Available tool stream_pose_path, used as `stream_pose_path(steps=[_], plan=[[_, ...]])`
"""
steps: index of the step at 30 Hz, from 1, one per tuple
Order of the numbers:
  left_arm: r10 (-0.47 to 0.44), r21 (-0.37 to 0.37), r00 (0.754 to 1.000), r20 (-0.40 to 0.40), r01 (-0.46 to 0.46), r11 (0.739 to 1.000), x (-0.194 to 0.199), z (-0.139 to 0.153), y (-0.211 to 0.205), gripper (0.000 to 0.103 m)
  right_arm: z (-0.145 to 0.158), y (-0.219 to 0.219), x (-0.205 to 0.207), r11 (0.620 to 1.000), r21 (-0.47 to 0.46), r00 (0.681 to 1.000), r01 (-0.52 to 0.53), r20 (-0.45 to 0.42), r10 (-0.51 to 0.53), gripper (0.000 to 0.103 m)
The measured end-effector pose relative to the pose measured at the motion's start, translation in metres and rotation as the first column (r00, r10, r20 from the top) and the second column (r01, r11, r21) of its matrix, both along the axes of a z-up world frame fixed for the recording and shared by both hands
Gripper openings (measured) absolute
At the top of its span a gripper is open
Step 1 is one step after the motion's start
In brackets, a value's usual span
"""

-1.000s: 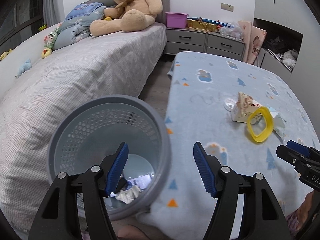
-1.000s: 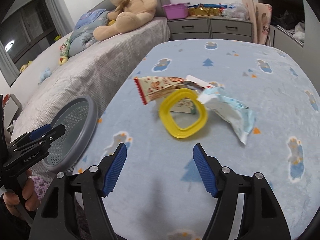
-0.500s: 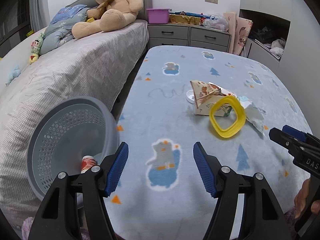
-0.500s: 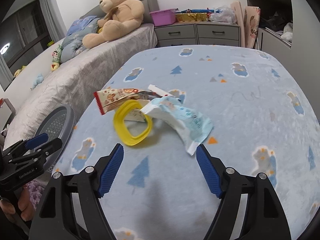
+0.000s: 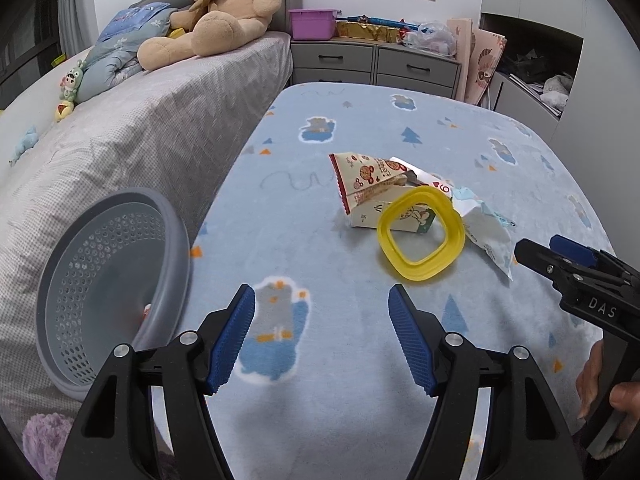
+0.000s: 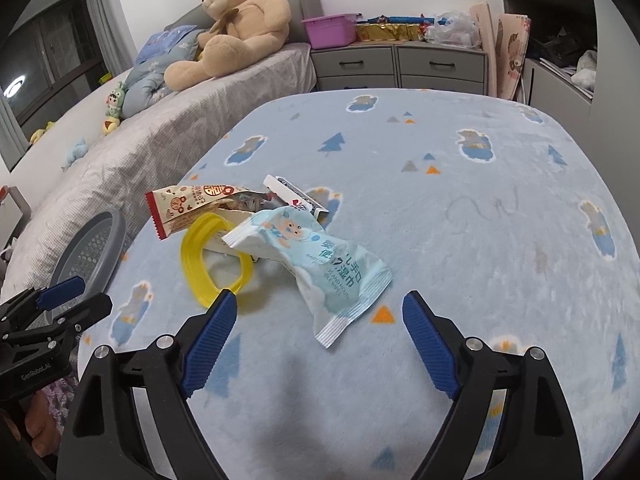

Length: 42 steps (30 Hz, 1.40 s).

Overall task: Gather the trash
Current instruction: 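Move both open tools over the table toward the yellow ring and wrappers, then grasp the light-blue wipes packet with the right tool and lift it, then grasp the yellow plastic ring with the left tool while the right tool holds the packet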

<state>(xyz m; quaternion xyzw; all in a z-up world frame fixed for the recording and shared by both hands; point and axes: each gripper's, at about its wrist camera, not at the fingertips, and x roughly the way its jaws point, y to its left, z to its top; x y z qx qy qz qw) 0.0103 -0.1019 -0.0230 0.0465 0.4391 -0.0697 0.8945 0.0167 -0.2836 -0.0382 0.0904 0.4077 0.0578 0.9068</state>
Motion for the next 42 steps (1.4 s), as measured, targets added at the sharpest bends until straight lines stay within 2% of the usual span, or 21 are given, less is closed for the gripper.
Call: stream_pose_path(steps=[4, 8, 16, 22, 23, 27, 33, 42], plan=[[0.002, -0.009, 1.000, -0.010, -0.002, 1.000, 0.003, -0.004, -0.002, 0.069, -0.006, 0.001, 0.014, 0.999, -0.028, 0.999, -0.032, -0.009, 0.032, 0.085], [0.013, -0.005, 1.000, -0.010, -0.013, 1.000, 0.006, -0.008, -0.004, 0.071, -0.009, 0.005, 0.027, 0.996, -0.047, 0.998, -0.070, -0.008, 0.069, 0.092], [0.031, 0.005, 0.999, -0.028, -0.031, 1.000, 0.011, -0.018, -0.003, 0.073, -0.022, 0.018, 0.047, 0.983, -0.144, 0.993, -0.117, -0.038, 0.113, 0.092], [0.033, 0.006, 0.999, -0.040, -0.033, 0.999, 0.014, -0.023, -0.004, 0.073, -0.030, 0.015, 0.056, 0.984, -0.139, 0.993, -0.107, -0.055, 0.100, 0.091], [0.033, 0.007, 0.999, -0.041, -0.033, 0.999, 0.014, -0.024, -0.004, 0.073, -0.030, 0.015, 0.055, 0.985, -0.136, 0.994, -0.103, -0.049, 0.097, 0.089], [0.034, 0.004, 0.998, -0.044, -0.034, 0.999, 0.014, -0.025, -0.004, 0.073, -0.034, 0.015, 0.057, 0.985, -0.137, 0.993, -0.108, -0.073, 0.098, 0.058], [0.035, 0.004, 0.998, -0.043, -0.035, 0.999, 0.013, -0.025, -0.005, 0.073, -0.029, 0.009, 0.051, 0.992, -0.088, 0.995, -0.089, -0.051, 0.084, 0.049], [0.015, -0.004, 0.999, -0.042, -0.015, 1.000, 0.014, -0.024, -0.018, 0.073, -0.014, -0.020, 0.034, 0.999, 0.048, 1.000, -0.011, -0.017, 0.011, 0.046]])
